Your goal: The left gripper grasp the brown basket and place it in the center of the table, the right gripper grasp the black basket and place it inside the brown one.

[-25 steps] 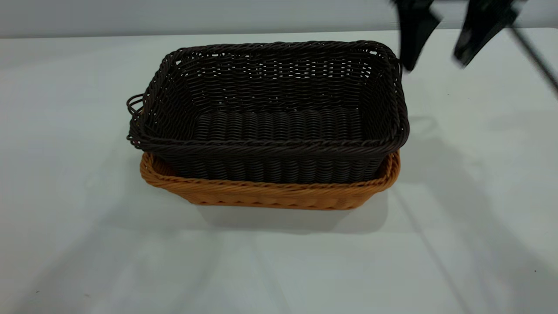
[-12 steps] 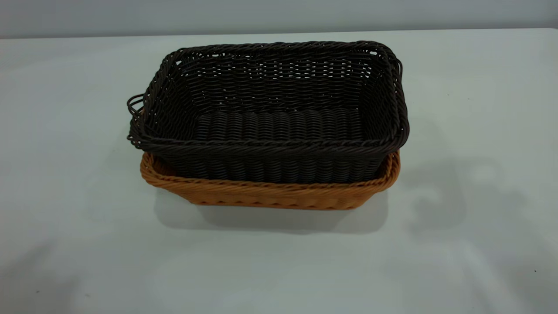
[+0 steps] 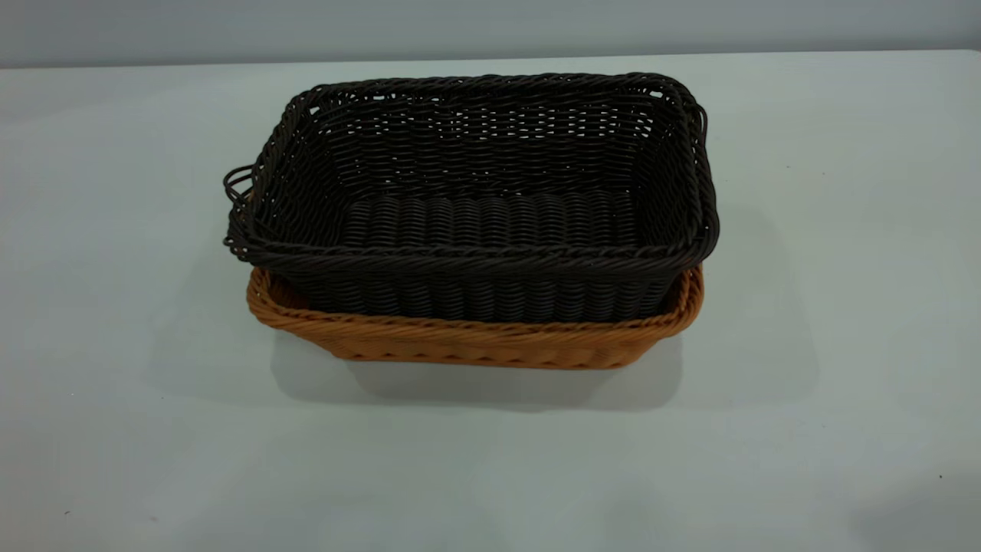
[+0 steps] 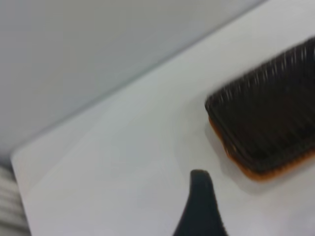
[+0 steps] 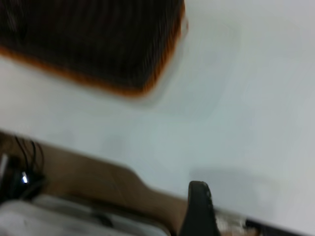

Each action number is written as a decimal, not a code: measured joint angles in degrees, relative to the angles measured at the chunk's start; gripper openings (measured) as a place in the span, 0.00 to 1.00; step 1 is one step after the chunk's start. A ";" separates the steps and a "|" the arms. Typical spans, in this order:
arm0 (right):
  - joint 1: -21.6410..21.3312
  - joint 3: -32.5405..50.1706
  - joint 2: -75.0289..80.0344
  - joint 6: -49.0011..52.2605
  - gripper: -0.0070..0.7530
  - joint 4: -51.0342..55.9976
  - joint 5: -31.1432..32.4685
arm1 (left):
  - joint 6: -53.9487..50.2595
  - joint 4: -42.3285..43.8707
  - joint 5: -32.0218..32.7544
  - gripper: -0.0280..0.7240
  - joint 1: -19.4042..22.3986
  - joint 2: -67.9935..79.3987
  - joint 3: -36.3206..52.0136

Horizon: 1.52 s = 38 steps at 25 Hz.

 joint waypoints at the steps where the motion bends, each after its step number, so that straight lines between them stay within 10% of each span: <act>1: 0.00 3.40 -2.45 -0.34 0.65 -0.22 0.00 | -1.03 0.00 0.00 0.73 0.00 -0.92 2.47; 9: 0.00 25.25 -21.12 -2.65 0.65 -1.30 -10.11 | -11.18 -0.42 0.00 0.73 0.00 -5.06 24.46; 17: 0.00 28.26 -26.75 -2.95 0.65 -0.80 -9.53 | -14.63 -3.03 0.00 0.73 0.00 -6.23 41.50; 38: -0.67 28.60 -28.38 -2.25 0.65 -0.68 -9.33 | -14.11 -5.40 -3.17 0.73 0.20 -25.94 45.56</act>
